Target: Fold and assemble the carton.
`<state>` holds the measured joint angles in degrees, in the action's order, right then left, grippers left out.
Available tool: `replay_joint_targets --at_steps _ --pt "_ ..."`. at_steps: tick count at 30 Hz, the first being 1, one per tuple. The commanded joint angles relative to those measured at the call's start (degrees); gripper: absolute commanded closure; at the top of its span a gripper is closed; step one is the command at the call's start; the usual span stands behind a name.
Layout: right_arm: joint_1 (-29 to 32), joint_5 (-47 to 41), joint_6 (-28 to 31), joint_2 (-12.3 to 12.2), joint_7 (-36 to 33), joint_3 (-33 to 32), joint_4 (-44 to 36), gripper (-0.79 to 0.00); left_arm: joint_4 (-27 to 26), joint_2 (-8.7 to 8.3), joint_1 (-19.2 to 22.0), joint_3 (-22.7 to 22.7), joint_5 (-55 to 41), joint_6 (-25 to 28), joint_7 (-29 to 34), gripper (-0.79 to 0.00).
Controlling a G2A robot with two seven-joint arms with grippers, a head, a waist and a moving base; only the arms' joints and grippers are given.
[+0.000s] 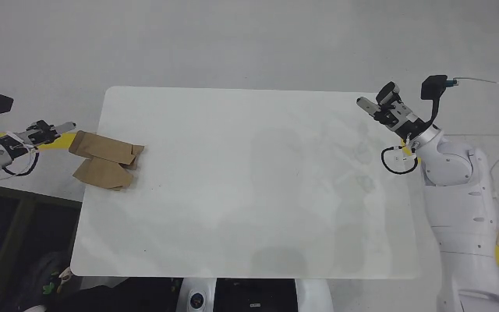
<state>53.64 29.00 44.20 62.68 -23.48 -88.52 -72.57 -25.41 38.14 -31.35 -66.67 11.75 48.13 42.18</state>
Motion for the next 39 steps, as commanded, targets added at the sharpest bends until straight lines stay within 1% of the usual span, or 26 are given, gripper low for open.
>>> replay_joint_targets --at_steps 1,4,9,18,19,20,21,23,24,28,31,33,39 --pt "0.0 0.0 0.0 0.0 0.0 0.0 0.0 -0.785 1.2 0.58 0.1 0.5 -1.0 -0.1 0.1 -0.785" --pt "0.0 0.0 0.0 0.0 0.0 0.0 0.0 -0.785 3.1 1.25 0.6 1.4 -0.1 -1.8 -0.1 -0.785" --pt "0.0 0.0 0.0 0.0 0.0 0.0 0.0 -0.785 6.2 2.47 1.1 2.4 -0.7 -3.2 -0.1 -0.785" --pt "0.0 0.0 0.0 0.0 0.0 0.0 0.0 -0.785 9.9 4.35 1.5 3.2 -2.5 -5.4 0.8 -0.785" --pt "0.0 0.0 0.0 0.0 0.0 0.0 0.0 -0.785 10.3 4.51 1.6 3.2 -2.9 -5.7 1.1 -0.751" --pt "0.0 0.0 0.0 0.0 0.0 0.0 0.0 -0.785 10.6 4.65 1.6 3.2 -3.1 -6.1 1.3 -0.671" --pt "0.0 0.0 0.0 0.0 0.0 0.0 0.0 -0.785 10.9 4.81 1.6 3.1 -3.5 -6.3 1.5 -0.619" --pt "0.0 0.0 0.0 0.0 0.0 0.0 0.0 -0.785 11.4 5.05 1.7 3.1 -4.0 -6.7 1.8 -0.406" --pt "0.0 0.0 0.0 0.0 0.0 0.0 0.0 -0.785 11.5 5.18 1.7 3.0 -4.4 -6.9 2.0 -0.354" --pt "0.0 0.0 0.0 0.0 0.0 0.0 0.0 -0.785 12.1 5.53 1.8 2.7 -5.7 -7.1 2.9 -0.215" --pt "0.0 0.0 0.0 0.0 0.0 0.0 0.0 -0.785 12.5 5.71 1.8 2.3 -7.0 -7.0 3.5 -0.055" --pt "0.0 0.0 0.0 0.0 0.0 0.0 0.0 -0.785 12.7 5.74 1.9 1.9 -7.7 -6.8 3.7 0.0" --pt "0.0 0.0 0.0 0.0 0.0 0.0 0.0 -0.785 12.8 5.62 2.5 0.3 -11.4 -5.5 5.0 0.0"
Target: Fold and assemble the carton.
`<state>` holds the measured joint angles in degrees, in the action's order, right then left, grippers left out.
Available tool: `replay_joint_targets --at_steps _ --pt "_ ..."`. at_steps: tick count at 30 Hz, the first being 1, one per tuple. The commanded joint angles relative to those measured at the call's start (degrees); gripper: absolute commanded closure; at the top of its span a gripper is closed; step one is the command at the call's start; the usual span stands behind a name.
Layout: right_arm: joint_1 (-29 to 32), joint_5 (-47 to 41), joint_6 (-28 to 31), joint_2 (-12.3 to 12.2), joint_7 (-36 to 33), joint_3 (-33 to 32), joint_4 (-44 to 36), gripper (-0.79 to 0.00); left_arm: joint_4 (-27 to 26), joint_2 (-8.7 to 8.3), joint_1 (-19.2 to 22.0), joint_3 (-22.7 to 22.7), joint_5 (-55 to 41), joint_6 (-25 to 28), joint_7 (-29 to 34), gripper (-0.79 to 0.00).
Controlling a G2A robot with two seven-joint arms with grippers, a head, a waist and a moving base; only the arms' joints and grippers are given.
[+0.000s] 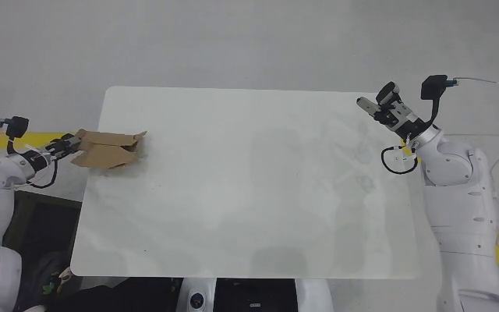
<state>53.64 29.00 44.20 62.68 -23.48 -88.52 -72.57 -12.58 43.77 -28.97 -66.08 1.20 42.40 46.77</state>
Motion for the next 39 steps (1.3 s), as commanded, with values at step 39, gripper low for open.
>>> replay_joint_targets --at_steps 39 --pt "0.0 0.0 0.0 0.0 0.0 0.0 0.0 -0.785 -12.4 12.28 15.2 8.4 -15.7 -3.7 8.2 0.0"
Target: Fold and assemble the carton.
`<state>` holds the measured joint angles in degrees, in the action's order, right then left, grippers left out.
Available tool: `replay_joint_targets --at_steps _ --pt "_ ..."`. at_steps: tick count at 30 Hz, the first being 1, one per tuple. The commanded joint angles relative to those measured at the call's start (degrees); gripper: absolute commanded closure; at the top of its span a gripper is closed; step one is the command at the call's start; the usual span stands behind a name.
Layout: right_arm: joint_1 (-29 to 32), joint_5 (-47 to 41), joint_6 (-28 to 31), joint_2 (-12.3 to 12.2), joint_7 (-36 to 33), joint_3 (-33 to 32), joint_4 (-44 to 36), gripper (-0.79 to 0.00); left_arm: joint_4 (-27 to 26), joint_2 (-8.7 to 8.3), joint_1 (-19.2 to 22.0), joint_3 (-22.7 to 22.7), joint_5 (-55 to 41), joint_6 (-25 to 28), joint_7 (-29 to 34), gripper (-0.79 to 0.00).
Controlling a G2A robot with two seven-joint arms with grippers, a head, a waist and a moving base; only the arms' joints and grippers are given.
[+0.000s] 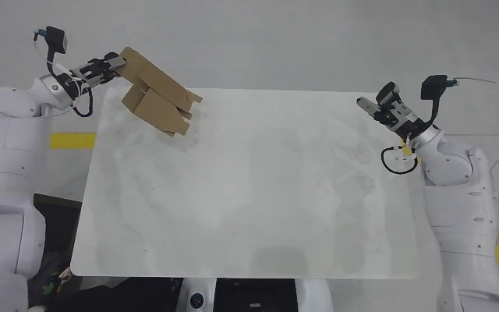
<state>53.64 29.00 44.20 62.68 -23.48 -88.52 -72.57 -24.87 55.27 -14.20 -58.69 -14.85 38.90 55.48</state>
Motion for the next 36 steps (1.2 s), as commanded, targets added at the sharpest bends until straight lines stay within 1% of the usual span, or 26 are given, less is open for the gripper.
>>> replay_joint_targets --at_steps 1,4,10,14,19,23,28,32,36 --pt "0.0 0.0 0.0 0.0 0.0 0.0 0.0 -0.785 -0.4 1.63 0.9 2.0 0.5 -0.1 -1.0 0.0" --pt "0.0 0.0 0.0 0.0 0.0 0.0 0.0 -0.785 -1.2 4.11 2.2 4.6 0.1 0.5 -1.5 0.0" --pt "0.0 0.0 0.0 0.0 0.0 0.0 0.0 -0.785 -2.0 8.56 3.1 7.9 -5.5 1.3 0.8 0.0" --pt "0.0 0.0 0.0 0.0 0.0 0.0 0.0 -0.785 -2.5 10.83 2.6 9.9 -7.3 2.8 2.1 0.0" --pt "0.0 0.0 0.0 0.0 0.0 0.0 0.0 -0.785 -2.5 12.91 1.5 11.3 -10.3 3.7 4.2 0.0" --pt "0.0 0.0 0.0 0.0 0.0 0.0 0.0 -0.785 -3.9 14.05 0.5 12.0 -12.0 4.6 5.3 0.0" --pt "0.0 0.0 0.0 0.0 0.0 0.0 0.0 -0.785 -9.3 14.56 -2.4 13.0 -13.4 4.2 5.7 0.0" --pt "0.0 0.0 0.0 0.0 0.0 0.0 0.0 -0.785 -13.8 13.76 -4.6 13.7 -10.5 5.2 4.7 0.0" --pt "0.0 0.0 0.0 0.0 0.0 0.0 0.0 -0.785 -17.4 12.57 -5.8 13.5 -8.1 6.4 3.5 0.0"
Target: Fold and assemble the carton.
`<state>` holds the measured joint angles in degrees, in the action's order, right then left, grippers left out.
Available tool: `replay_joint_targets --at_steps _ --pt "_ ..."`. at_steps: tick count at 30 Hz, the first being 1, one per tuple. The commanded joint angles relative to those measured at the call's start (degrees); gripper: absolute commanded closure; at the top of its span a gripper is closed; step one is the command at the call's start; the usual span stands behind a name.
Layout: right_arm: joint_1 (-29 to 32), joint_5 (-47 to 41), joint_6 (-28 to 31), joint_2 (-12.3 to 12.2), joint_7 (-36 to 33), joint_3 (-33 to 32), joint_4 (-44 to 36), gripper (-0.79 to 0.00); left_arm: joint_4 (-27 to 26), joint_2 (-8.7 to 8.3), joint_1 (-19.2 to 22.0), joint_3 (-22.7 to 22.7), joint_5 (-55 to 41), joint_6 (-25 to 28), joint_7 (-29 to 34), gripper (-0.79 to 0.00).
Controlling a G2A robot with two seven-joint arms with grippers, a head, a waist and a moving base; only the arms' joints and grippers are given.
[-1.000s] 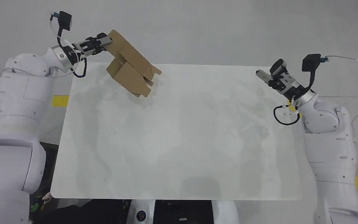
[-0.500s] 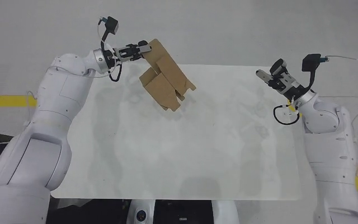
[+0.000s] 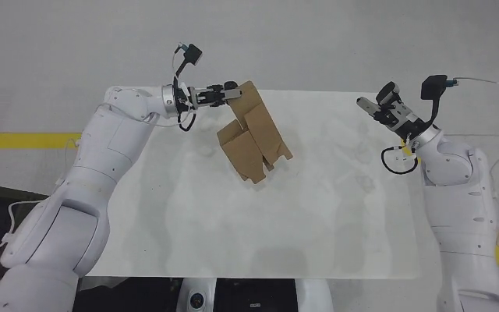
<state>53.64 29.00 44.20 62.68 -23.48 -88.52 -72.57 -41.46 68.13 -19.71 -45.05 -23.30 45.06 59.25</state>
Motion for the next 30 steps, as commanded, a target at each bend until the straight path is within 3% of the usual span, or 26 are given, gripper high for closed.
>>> replay_joint_targets --at_steps 1,9,13,21,25,30 --pt "0.0 0.0 0.0 0.0 0.0 0.0 0.0 -0.785 -1.8 -0.62 -0.5 -0.3 0.7 0.5 -0.5 0.0" --pt "0.7 -1.1 -0.4 0.1 -0.8 1.3 -1.2 -0.785 -8.1 -3.3 -3.1 -0.9 2.6 0.9 -1.0 0.0" --pt "-0.7 -10.3 2.7 0.2 -7.9 5.1 0.4 -0.785 -9.5 -4.17 -3.8 -0.6 3.0 0.8 -0.8 0.0" --pt "-7.0 -33.7 4.6 0.6 -31.1 15.1 7.1 -0.785 -13.0 -5.19 -4.8 1.7 -0.1 -1.4 1.4 0.0" --pt "-9.1 -43.0 2.5 0.9 -34.1 20.6 7.9 -0.785 -14.3 -5.68 -4.9 3.0 -1.9 -2.2 2.2 0.0" --pt "-11.3 -48.1 1.8 0.4 -34.8 26.8 7.2 -0.785 -15.8 -6.14 -4.7 4.7 -3.9 -3.0 3.0 0.0"
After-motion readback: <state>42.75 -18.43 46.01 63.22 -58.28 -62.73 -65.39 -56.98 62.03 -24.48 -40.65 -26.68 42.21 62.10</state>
